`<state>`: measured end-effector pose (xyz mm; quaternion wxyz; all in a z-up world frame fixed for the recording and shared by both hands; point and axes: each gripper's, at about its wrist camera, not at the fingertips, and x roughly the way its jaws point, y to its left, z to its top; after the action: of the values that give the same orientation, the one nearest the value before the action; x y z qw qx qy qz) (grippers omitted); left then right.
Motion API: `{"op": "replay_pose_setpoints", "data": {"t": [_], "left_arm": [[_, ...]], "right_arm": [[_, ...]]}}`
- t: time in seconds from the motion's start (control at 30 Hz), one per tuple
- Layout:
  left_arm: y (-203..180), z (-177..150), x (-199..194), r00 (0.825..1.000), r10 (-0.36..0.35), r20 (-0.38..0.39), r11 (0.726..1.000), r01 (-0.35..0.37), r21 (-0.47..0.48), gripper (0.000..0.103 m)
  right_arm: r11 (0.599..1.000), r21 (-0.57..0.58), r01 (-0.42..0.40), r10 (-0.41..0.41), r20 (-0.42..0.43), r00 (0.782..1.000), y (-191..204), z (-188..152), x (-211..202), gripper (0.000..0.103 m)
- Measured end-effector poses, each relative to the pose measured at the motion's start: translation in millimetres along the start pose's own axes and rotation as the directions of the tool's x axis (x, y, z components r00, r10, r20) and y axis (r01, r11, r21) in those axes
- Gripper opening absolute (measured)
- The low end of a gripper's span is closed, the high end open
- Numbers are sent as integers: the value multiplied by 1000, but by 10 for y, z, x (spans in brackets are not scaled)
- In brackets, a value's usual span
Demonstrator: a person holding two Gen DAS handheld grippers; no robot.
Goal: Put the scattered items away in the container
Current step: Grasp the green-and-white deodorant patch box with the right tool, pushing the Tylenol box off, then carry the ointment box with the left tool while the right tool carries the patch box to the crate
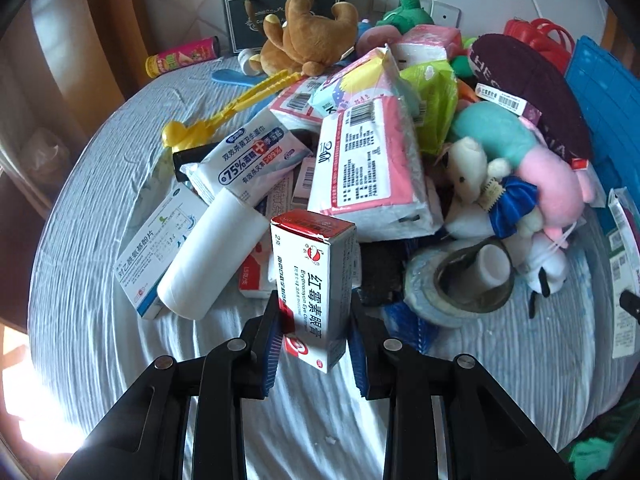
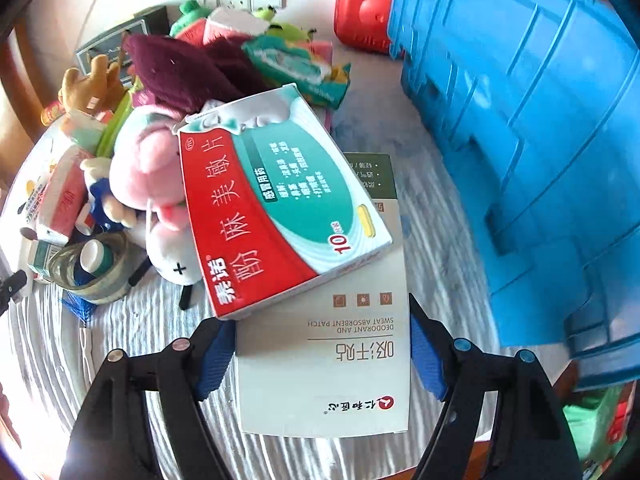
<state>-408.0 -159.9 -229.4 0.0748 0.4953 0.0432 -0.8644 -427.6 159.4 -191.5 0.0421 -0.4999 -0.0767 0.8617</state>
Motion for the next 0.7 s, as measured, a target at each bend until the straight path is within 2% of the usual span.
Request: {"op": "replay_pose_setpoints", "data": {"t": [0.1,0.23,0.5,0.7], "left_arm": [[-178,69,-221,999,-15,47,1000,15,3,29],[-351,98,-403,997,-20,79,1000,21,-4,29],[-585,14,-475,998,9,63,1000,-8,-11,29],[-698,10,-447,999,26,33,1000,-26,16,29]], "right_arm": [[994,-90,64,-55,98,994,32,106,-256,76],[979,-163,120,-97,142,985,-24,218,-236,75],[992,-126,0,11,86,996,-250,292,-28,76],[997,-60,-48,51,50,997,-355,224,140,76]]}}
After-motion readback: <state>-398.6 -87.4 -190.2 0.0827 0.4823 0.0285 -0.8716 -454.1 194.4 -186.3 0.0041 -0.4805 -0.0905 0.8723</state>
